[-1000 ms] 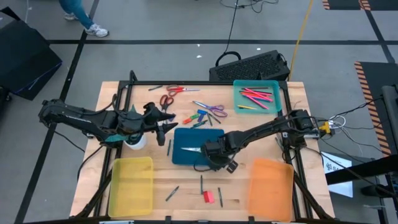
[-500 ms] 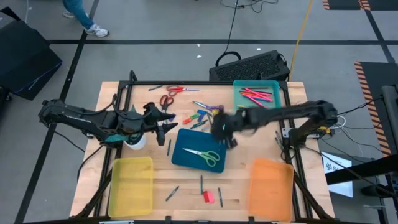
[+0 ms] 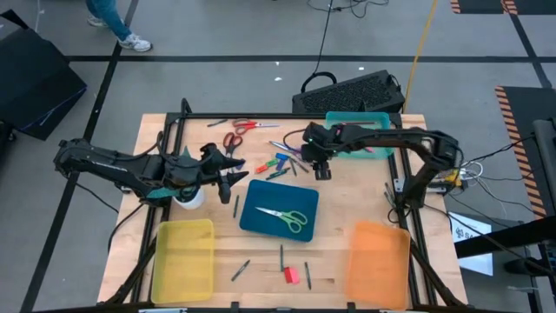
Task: Sort crayons/erasers/pens/pencils in bins
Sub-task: Put the purple scissors into the blue bin, then put the black scissors into the blue bin
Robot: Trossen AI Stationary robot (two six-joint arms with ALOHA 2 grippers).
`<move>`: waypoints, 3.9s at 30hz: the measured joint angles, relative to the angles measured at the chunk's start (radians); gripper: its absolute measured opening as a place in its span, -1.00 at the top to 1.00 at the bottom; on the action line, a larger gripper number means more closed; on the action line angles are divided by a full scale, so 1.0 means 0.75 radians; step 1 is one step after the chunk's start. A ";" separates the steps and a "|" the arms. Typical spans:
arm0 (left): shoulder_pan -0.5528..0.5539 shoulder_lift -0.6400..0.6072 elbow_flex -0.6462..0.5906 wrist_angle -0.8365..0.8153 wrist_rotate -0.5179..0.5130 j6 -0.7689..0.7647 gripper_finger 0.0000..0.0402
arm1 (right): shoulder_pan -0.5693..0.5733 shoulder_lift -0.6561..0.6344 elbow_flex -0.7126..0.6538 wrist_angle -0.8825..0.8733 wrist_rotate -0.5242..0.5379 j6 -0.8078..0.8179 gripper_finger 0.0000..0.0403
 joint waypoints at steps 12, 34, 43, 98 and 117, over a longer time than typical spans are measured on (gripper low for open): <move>0.001 0.000 0.000 -0.002 -0.001 0.001 0.06 | -0.041 0.296 0.091 0.021 -0.017 -0.011 0.17; 0.000 0.000 0.000 -0.028 -0.002 -0.043 0.06 | -0.049 0.321 0.092 0.034 0.093 -0.013 0.95; -0.001 0.000 0.000 -0.071 -0.001 -0.092 0.06 | 0.045 0.187 0.086 0.021 0.369 -0.020 0.92; 0.594 0.534 0.221 -0.453 0.189 -0.292 0.06 | 1.023 0.000 0.417 -0.138 0.381 0.912 0.06; 1.153 1.090 0.378 -0.679 0.229 -0.452 0.06 | 1.086 -0.015 0.266 -0.048 0.375 0.945 0.06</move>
